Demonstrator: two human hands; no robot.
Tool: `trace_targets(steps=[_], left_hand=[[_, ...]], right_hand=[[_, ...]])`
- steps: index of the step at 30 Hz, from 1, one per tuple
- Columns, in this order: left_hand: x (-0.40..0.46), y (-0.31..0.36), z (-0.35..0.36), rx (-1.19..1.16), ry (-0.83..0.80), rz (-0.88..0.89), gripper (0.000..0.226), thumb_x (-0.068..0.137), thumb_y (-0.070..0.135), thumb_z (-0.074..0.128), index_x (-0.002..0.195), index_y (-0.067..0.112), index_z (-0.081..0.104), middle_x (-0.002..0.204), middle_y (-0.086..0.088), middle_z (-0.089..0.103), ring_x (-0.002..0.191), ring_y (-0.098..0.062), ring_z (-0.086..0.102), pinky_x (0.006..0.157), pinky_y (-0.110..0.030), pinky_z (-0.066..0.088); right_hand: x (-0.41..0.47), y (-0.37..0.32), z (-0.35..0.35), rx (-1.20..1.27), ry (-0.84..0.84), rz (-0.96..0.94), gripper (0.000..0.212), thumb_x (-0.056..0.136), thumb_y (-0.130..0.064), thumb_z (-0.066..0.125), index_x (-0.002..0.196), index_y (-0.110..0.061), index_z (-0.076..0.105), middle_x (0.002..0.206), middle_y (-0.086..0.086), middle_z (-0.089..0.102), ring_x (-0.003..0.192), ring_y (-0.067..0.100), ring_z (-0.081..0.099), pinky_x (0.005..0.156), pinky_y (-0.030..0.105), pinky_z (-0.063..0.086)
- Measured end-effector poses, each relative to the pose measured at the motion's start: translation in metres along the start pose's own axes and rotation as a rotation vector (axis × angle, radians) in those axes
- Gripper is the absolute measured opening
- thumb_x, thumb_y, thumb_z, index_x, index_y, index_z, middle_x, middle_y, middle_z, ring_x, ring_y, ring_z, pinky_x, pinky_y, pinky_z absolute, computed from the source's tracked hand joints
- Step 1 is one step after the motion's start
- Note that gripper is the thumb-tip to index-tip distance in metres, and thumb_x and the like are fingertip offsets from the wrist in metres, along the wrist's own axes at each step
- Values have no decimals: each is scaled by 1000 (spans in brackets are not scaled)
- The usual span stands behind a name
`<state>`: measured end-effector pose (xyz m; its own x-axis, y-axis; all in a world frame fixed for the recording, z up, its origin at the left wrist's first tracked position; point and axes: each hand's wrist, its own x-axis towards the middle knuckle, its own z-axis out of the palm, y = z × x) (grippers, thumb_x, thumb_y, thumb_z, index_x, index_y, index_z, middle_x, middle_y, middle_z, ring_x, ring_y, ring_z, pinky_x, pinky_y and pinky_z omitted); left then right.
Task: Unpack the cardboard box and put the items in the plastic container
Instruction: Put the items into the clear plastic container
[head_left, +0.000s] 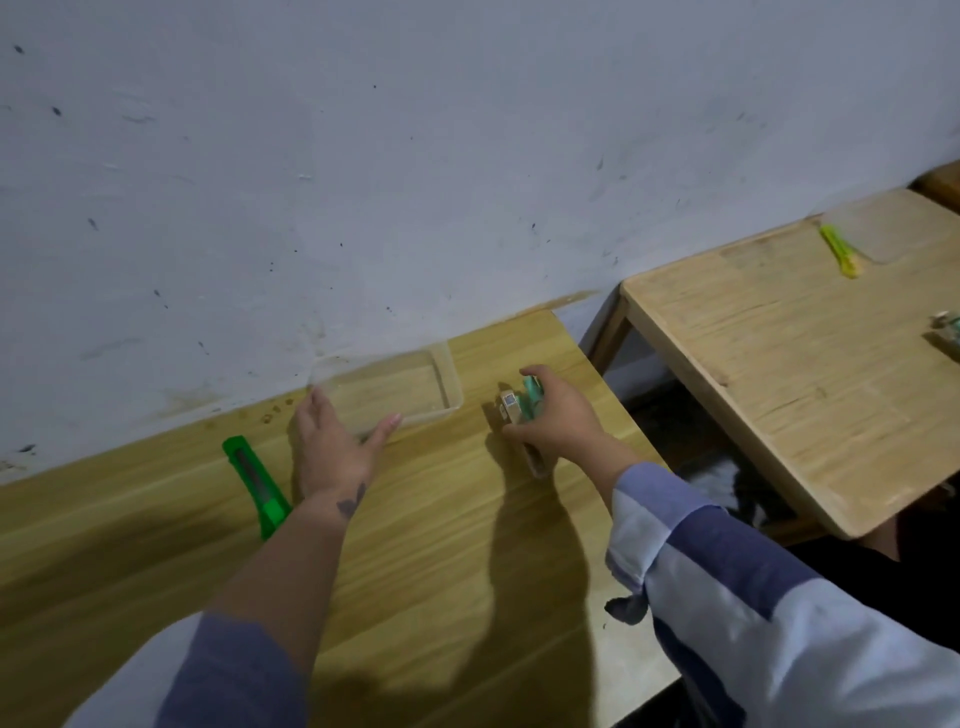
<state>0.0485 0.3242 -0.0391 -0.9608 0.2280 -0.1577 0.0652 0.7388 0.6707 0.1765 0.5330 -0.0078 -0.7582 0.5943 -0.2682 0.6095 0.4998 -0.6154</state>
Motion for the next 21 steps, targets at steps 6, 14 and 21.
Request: trace_targets(steps=[6, 14, 21], left_hand=[[5, -11, -12, -37, -53, 46, 96, 81, 44, 69, 153, 16, 11, 158, -3, 14, 143, -23, 23, 116, -35, 24], [7, -12, -18, -62, -28, 40, 94, 78, 39, 74, 152, 18, 19, 156, -4, 25, 141, -22, 29, 113, -34, 27], [9, -15, -22, -154, -40, 25, 96, 73, 37, 79, 151, 18, 24, 155, -2, 28, 139, -20, 32, 110, -27, 27]], right_hand=[[21, -75, -4, 34, 37, -291, 82, 65, -25, 83, 126, -21, 28, 99, 3, 53, 86, 22, 57, 72, 35, 50], [58, -138, 51, -464, -250, -645, 61, 73, -26, 71, 122, -13, 36, 101, 14, 62, 85, 34, 59, 65, 36, 44], [73, -138, 74, -438, -483, -521, 61, 68, -20, 80, 124, -18, 56, 126, 10, 57, 115, 29, 55, 97, 32, 43]])
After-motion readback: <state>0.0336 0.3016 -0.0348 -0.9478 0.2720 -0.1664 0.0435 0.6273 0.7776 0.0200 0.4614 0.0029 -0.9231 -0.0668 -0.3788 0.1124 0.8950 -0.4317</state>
